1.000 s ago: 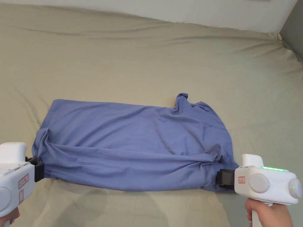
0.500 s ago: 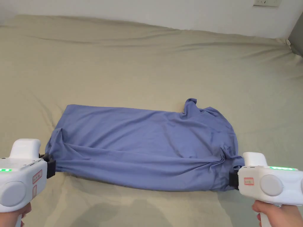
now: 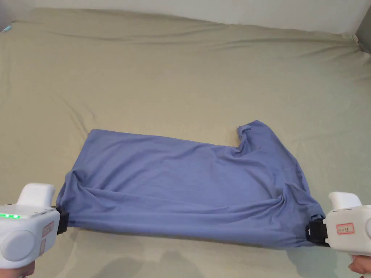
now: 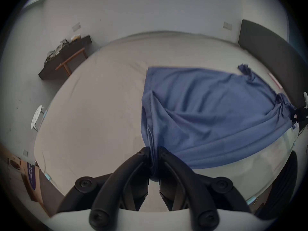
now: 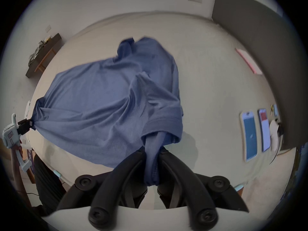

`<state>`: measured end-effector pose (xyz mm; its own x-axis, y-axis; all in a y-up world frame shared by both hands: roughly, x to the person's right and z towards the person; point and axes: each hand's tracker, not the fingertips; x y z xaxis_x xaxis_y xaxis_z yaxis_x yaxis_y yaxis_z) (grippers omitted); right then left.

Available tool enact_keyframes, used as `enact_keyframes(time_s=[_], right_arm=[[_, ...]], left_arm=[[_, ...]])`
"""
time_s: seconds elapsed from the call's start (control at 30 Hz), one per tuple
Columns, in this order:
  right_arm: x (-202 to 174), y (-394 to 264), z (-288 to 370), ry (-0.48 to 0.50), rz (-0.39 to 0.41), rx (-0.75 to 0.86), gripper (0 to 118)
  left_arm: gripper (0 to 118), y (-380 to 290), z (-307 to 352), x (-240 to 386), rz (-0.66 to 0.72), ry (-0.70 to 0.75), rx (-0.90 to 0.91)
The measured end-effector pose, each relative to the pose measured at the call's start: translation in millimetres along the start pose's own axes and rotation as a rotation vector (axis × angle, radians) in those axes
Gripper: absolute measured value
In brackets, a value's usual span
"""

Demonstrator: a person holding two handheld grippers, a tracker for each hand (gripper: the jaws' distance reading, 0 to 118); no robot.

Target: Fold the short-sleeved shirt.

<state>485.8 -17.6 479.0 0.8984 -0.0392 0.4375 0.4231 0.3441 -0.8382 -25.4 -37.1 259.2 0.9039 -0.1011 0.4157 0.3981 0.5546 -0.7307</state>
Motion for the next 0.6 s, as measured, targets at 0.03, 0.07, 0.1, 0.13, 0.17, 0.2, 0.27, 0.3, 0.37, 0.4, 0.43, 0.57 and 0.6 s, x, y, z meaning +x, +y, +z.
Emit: enact_keyframes(time_s=[0.03,0.07,0.1,0.13,0.17,0.2,0.27,0.3,0.37,0.4,0.43,0.57,0.6], right_arm=[[-0.2,-9.2,-8.4,-0.001,-0.013,-0.021,12],[-0.6,-17.2,-16.7,-0.005,-0.017,-0.028,12],[-0.9,-24.0,-25.4,-0.011,-0.020,-0.036,12],[-1.5,-29.9,-31.9,-0.018,-0.026,-0.041,12],[-1.6,-35.6,-38.7,-0.017,-0.032,-0.041,12],[-0.9,-40.3,-45.5,-0.020,-0.041,-0.039,13],[-1.0,-45.4,-52.5,-0.035,-0.079,-0.022,28],[-2.6,-46.8,-52.9,-0.079,-0.085,-0.018,57],[1.6,-43.1,-45.0,-0.221,-0.060,-0.018,92],[4.3,-40.6,-38.9,-0.185,-0.067,-0.024,94],[7.3,-39.3,-28.2,-0.162,-0.098,0.000,94],[-1.8,-20.6,33.6,-0.138,-0.105,0.267,94],[-9.3,-15.0,48.2,-0.159,-0.070,0.338,94]], left_arm=[[9,-10.0,-6.7,0.3,-0.001,0.002,-0.025],[9,-19.7,-20.8,-2.6,0.000,0.001,-0.058],[9,-27.1,-27.7,-3.1,0.004,-0.007,-0.084],[9,-31.5,-33.4,-3.8,0.010,-0.011,-0.102],[9,-35.4,-38.4,-4.3,0.011,-0.006,-0.110],[9,-37.8,-40.5,-3.8,0.014,-0.009,-0.104],[9,-33.2,-38.1,-4.8,0.021,-0.007,-0.097],[9,-29.7,-37.6,-5.8,0.016,-0.008,-0.103],[11,-27.6,-33.5,-5.3,0.007,-0.011,-0.107],[29,-25.7,-29.6,-6.4,0.008,-0.014,-0.100],[58,-23.4,-25.3,-7.5,0.016,-0.015,-0.088],[113,1.4,13.8,-12.4,0.080,-0.053,0.131],[113,11.3,29.5,-6.1,0.109,-0.069,0.161]])
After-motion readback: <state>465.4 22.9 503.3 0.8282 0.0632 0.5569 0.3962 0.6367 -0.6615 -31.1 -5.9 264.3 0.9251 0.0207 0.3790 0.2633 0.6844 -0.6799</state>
